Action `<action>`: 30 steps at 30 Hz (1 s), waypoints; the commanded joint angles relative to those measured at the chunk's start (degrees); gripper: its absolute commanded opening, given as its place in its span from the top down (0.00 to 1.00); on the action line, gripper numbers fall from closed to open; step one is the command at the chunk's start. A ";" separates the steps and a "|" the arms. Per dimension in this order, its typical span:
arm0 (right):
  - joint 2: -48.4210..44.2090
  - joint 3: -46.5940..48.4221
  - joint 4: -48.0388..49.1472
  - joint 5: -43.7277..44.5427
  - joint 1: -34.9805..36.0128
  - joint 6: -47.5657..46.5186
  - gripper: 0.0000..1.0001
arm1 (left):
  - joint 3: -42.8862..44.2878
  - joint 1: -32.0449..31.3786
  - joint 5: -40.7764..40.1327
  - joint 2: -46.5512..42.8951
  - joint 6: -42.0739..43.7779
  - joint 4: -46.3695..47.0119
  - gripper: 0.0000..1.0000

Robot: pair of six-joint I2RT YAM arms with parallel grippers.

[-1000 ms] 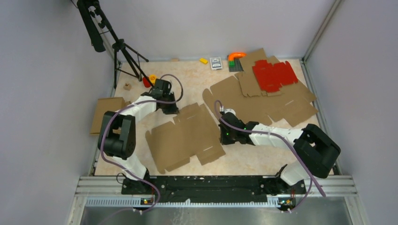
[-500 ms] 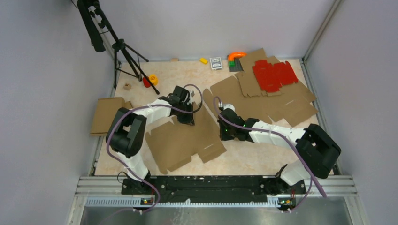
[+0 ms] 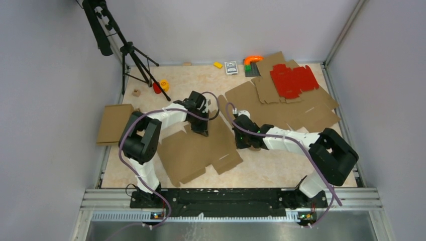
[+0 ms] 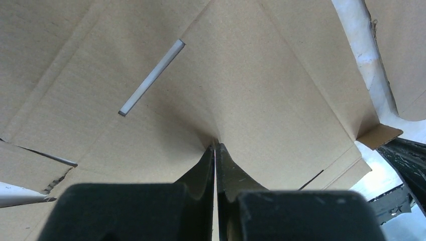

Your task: Fold the paper box

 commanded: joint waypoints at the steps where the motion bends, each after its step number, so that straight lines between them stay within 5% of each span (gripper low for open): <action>1: 1.27 2.93 1.57 1.75 -0.86 -1.82 1.00 | 1.23 -0.59 -0.44 1.66 1.81 -1.27 0.99; 25: 4.34 -3.67 -0.04 -3.94 -2.13 -2.00 1.00 | 0.73 -1.40 2.00 -0.51 2.46 0.39 0.99; 30: 2.48 -8.59 1.55 -6.29 -1.45 -0.63 1.00 | -0.72 -1.41 1.56 -4.70 0.88 2.61 0.91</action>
